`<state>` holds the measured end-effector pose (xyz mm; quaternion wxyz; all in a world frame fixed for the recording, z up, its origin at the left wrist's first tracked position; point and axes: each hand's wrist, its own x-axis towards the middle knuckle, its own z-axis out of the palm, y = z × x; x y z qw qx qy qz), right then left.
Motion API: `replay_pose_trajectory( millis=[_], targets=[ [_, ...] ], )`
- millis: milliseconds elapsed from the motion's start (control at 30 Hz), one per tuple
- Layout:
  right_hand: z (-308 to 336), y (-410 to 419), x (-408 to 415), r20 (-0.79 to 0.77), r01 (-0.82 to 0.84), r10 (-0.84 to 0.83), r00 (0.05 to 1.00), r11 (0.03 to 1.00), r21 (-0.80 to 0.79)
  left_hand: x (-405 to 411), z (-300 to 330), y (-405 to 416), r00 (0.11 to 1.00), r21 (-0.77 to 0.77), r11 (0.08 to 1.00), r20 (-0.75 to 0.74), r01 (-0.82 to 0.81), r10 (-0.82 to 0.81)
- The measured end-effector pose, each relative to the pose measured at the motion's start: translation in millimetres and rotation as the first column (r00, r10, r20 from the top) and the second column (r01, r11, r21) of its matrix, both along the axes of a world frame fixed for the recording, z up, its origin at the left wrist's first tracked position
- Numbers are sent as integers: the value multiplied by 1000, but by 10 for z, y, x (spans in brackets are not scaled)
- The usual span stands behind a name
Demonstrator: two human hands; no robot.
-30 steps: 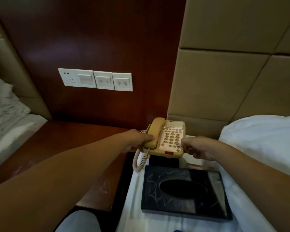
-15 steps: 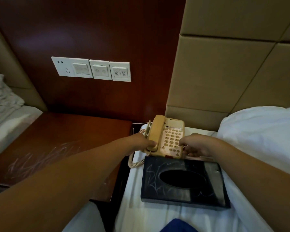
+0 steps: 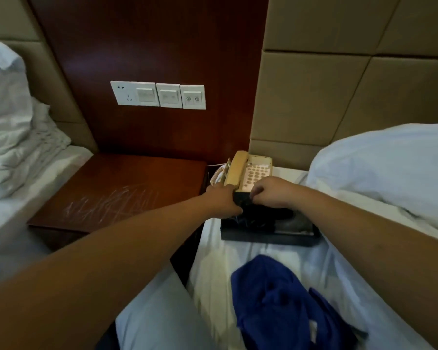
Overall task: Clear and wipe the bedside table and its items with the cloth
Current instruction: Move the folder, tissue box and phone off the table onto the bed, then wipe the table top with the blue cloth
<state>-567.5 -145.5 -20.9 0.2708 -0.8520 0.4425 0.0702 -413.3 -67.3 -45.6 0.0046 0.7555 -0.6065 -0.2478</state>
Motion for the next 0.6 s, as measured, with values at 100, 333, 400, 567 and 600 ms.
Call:
replay_pose_trajectory(
  millis=[100,333,400,567,600],
  targets=[
    [-22,394,-145,-94,-70,81,992,990,123,-241,6,349,999,-21,1000,29,20,-19],
    [-386,1249,-518,-578,-164,339,742,928,334,-609,-266,859,997,37,997,35,67,-68],
    [-538,1387,-610,-636,-180,336,695,937,298,-681,-247,985,994,52,994,59,93,-96],
    [-730,1668,-746,-645,-212,303,702,953,217,-697,-141,1209,986,42,993,121,110,-114],
    [-732,1689,-756,-638,-235,307,707,952,198,-696,-99,1246,985,34,993,125,115,-118]
  ],
)
